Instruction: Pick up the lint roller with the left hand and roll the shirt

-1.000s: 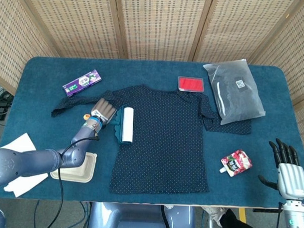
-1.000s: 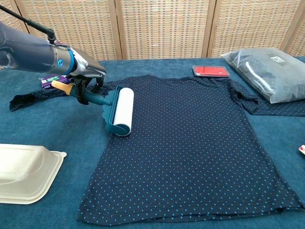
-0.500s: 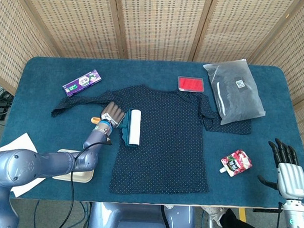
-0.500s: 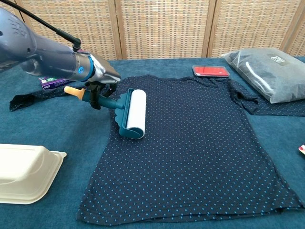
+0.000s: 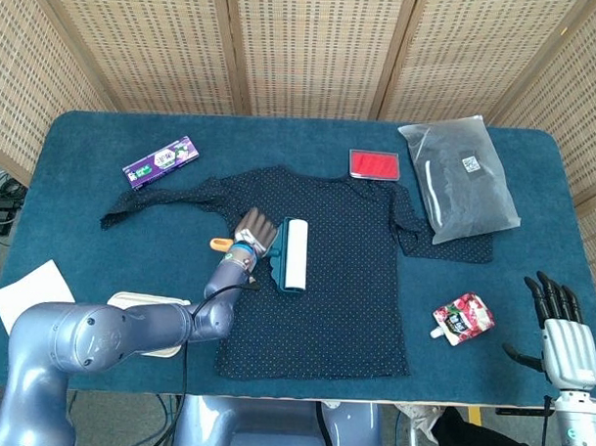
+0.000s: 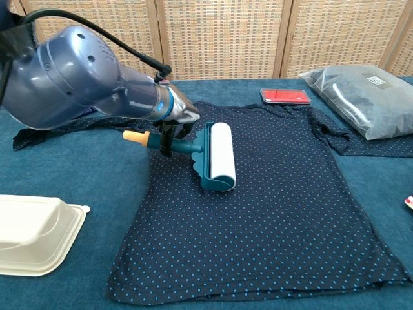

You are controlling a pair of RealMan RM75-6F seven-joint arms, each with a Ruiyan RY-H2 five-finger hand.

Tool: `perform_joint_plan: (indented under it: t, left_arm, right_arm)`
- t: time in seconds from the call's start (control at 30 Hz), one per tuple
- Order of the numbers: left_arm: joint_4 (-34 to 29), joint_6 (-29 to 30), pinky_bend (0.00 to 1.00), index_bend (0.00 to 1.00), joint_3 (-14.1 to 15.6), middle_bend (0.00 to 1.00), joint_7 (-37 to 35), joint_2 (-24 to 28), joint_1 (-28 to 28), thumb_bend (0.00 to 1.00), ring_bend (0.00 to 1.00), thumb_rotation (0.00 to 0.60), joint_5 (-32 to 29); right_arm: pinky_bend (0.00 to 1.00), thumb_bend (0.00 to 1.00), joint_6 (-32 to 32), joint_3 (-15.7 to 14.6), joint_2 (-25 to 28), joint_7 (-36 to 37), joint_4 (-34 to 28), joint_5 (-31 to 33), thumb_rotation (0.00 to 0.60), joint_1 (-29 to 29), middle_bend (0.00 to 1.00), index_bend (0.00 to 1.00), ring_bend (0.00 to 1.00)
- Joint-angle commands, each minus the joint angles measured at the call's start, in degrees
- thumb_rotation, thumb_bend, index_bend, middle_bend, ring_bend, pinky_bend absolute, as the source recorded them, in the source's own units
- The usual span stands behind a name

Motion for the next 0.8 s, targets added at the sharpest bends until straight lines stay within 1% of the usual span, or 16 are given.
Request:
perform_joint_plan:
  t: [0.03,0.17,0.27,0.53,0.7,0.8]
  left_arm:
    - [2.20,-0.68,0.66,0.88,-0.65,0.92,1.52,-1.81,-1.03,0.40,0.75,0.600,-1.93]
    - [3.60,-1.16,0.66,0.88,-1.19,0.92,2.78,-2.89,-1.54,0.40,0.75,0.600,-3.47]
    - [3.41,-1.19,0.66,0.88,-1.23,0.92,3.53,-2.74,-1.59,0.41,0.75,0.600,-3.92]
    - [-2.75,0.92,0.66,0.88,-0.05,0.92,1.97,1.91,0.64,0.41,0.75,0.600,-0.78]
    - [-7.87,2.52,0.66,0.88,2.23,0.92,-0.96,5.84,4.01,0.41,0.75,0.600,3.22]
    - [-9.73,3.24,0.66,0.88,3.40,0.92,-2.40,7.65,5.65,0.41,0.75,0.600,5.37]
  right_arm:
    - [0.00,0.13,-0.20,0.00,0.09,0.36,0.09,0.16,0.600,0.00,0.00,0.00,0.00]
    - [0.00,0.13,-0.74,-0.08,-0.01,0.57,0.48,0.38,0.600,0.13,0.00,0.00,0.00]
    - [0.00,0.13,-0.93,-0.17,-0.10,0.65,0.57,0.41,0.600,0.18,0.00,0.00,0.00]
    - [0.00,0.13,-0.53,-0.54,-0.33,-0.31,0.28,-0.36,0.600,0.16,0.00,0.00,0.00]
    - [0.00,0.13,-0.45,-0.98,-0.55,-1.17,-0.16,-1.00,0.600,0.20,0.00,0.00,0.00]
    - [0.00,0.13,-0.20,-1.15,-0.60,-1.60,-0.43,-1.43,0.600,0.19,0.00,0.00,0.00]
